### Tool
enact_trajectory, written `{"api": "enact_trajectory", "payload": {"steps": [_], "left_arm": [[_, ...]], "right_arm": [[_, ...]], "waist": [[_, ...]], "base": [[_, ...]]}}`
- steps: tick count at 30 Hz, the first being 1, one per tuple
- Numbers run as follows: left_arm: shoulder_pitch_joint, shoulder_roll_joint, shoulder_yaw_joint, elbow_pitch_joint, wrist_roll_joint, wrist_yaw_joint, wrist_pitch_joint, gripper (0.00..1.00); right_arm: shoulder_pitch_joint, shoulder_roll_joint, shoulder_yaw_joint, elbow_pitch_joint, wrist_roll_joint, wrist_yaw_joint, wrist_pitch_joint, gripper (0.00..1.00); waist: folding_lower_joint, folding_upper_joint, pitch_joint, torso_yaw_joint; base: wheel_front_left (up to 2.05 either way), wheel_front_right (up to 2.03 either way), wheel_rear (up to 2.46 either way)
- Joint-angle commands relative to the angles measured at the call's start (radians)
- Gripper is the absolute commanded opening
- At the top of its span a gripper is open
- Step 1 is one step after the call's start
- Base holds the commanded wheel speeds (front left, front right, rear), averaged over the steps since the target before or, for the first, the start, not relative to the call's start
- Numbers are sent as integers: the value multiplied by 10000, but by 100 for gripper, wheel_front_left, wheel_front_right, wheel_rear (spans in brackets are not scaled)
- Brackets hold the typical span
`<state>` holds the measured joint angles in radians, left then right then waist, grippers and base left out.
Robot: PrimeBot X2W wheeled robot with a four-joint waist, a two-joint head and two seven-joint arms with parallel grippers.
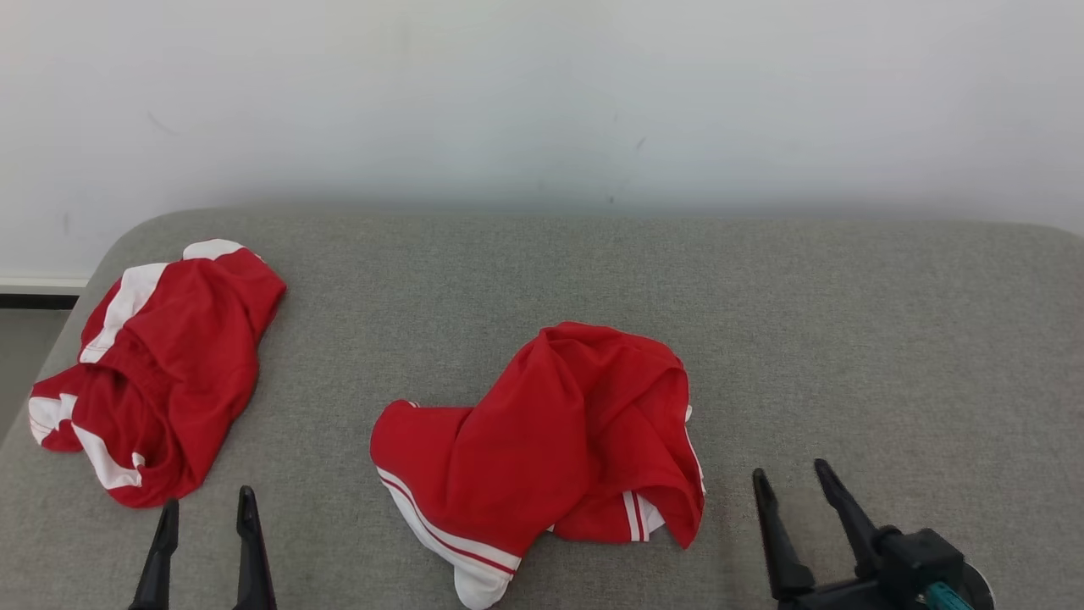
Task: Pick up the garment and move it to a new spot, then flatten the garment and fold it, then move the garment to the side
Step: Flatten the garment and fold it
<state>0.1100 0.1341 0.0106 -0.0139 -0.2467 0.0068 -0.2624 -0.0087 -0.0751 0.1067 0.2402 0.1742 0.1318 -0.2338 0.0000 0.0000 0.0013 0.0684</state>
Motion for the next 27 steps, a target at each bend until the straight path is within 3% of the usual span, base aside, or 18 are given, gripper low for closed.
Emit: {"api": "enact_trajectory", "payload": {"steps": [1,9,17,18,20,27], "left_arm": [[-104,-54,28,41,52,-72,-32,100],[-393,-353,27,397,283,-494,-33,100],[-453,-565,254,545,411,-661,-33,100],[-477,-591,271,559,435,-684,-33,100],[-507,-620,305,592,481,-739,-33,100],[-447,-730,452,586,550,-781,-33,100]], "right_arm": [[-173,-153,262,55,-52,-24,46,100],[-981,-601,1966,1250,220,-24,360,100],[-1981,-905,2631,3412,-338,-24,136,100],[-2135,-867,2665,3745,-288,-24,122,61],[-2427,-779,2768,4315,-146,-24,39,0],[-3263,-1135,2407,4841,226,-24,-301,0]], "waist": [[0,0,3,50],[0,0,-11,561],[0,0,71,900],[0,0,85,927],[0,0,96,977],[0,0,198,820]], "base": [[0,0,0],[0,0,0],[0,0,0],[0,0,0],[0,0,0],[0,0,0]]}}
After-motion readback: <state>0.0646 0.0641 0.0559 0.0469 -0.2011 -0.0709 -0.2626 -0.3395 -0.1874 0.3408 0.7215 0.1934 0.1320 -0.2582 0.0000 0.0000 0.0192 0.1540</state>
